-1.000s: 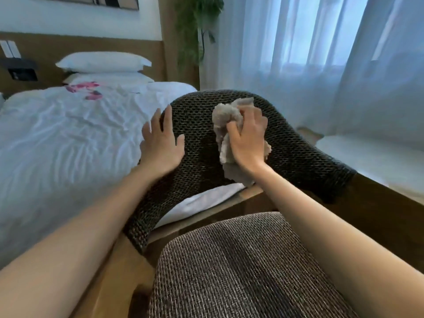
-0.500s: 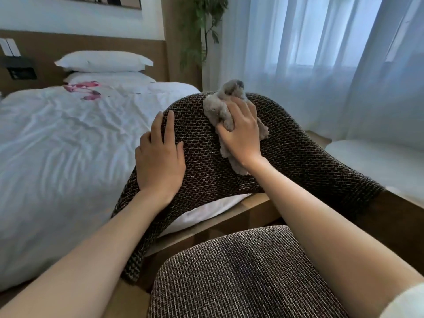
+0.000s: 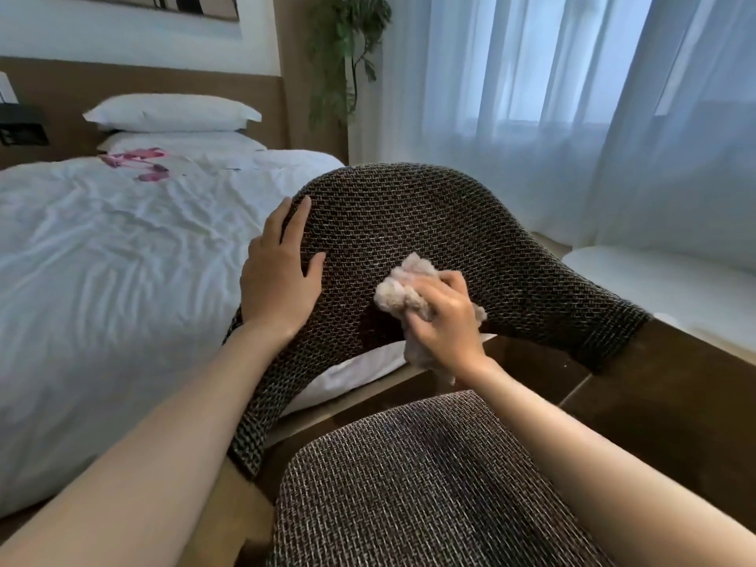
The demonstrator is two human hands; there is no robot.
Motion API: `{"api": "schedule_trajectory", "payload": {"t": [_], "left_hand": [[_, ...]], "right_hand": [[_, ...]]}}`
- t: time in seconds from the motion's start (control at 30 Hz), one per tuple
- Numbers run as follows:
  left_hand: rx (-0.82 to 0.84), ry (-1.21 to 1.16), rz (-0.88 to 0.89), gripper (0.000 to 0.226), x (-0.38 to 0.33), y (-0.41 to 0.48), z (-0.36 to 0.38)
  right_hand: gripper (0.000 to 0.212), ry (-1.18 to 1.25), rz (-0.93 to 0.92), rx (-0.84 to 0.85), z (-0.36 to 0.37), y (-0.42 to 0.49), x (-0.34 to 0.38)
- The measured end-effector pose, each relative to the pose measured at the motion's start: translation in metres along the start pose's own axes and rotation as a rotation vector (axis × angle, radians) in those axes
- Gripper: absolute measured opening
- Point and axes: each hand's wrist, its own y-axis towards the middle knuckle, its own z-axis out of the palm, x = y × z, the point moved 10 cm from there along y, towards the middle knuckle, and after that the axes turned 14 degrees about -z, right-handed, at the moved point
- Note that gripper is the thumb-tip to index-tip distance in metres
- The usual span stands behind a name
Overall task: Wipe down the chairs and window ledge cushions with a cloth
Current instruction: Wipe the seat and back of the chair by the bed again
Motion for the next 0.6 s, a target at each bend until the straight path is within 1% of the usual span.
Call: {"api": "schedule_trajectory", "payload": {"t": [0.03, 0.07, 0.13, 0.17, 0.23, 0.27, 0.3, 0.4, 0.47, 0.53, 0.6], "left_hand": [[0.003, -0.017, -0.004, 0.064, 0.001, 0.001, 0.000], [0.006, -0.034, -0.006, 0.064, 0.003, 0.002, -0.001], [0.010, -0.061, 0.001, 0.063, 0.004, 0.004, -0.001], [0.007, -0.066, 0.004, 0.063, 0.005, 0.005, -0.001], [-0.002, -0.060, 0.006, 0.062, 0.005, 0.004, -0.001], [-0.008, -0.055, 0.007, 0.062, 0.004, 0.004, -0.001], [-0.012, -0.055, 0.005, 0.062, 0.004, 0.004, 0.000], [-0.015, -0.077, 0.001, 0.062, 0.005, 0.005, -0.001], [-0.016, -0.077, -0.002, 0.059, 0.006, 0.005, -0.001], [-0.022, -0.065, 0.003, 0.054, 0.004, 0.005, -0.001], [-0.028, -0.058, 0.001, 0.050, 0.003, 0.006, -0.002]], "right_hand": [[0.020, -0.009, -0.029, -0.067, -0.011, 0.024, 0.004], [0.021, -0.014, -0.022, -0.122, -0.019, 0.050, 0.004], [0.032, -0.011, 0.042, -0.175, -0.025, 0.100, -0.005], [0.037, -0.005, 0.072, -0.159, -0.020, 0.119, -0.008], [0.040, -0.019, 0.104, -0.073, 0.004, 0.137, -0.012], [0.040, -0.028, 0.105, -0.050, 0.015, 0.137, -0.011], [0.039, -0.032, 0.102, -0.063, 0.023, 0.133, -0.011], [0.035, -0.030, 0.106, -0.196, 0.027, 0.120, -0.010], [0.036, -0.049, 0.105, -0.228, 0.028, 0.116, -0.009], [0.037, -0.060, 0.086, -0.233, 0.030, 0.104, -0.005], [0.034, -0.037, 0.060, -0.197, 0.039, 0.080, 0.000]]}}
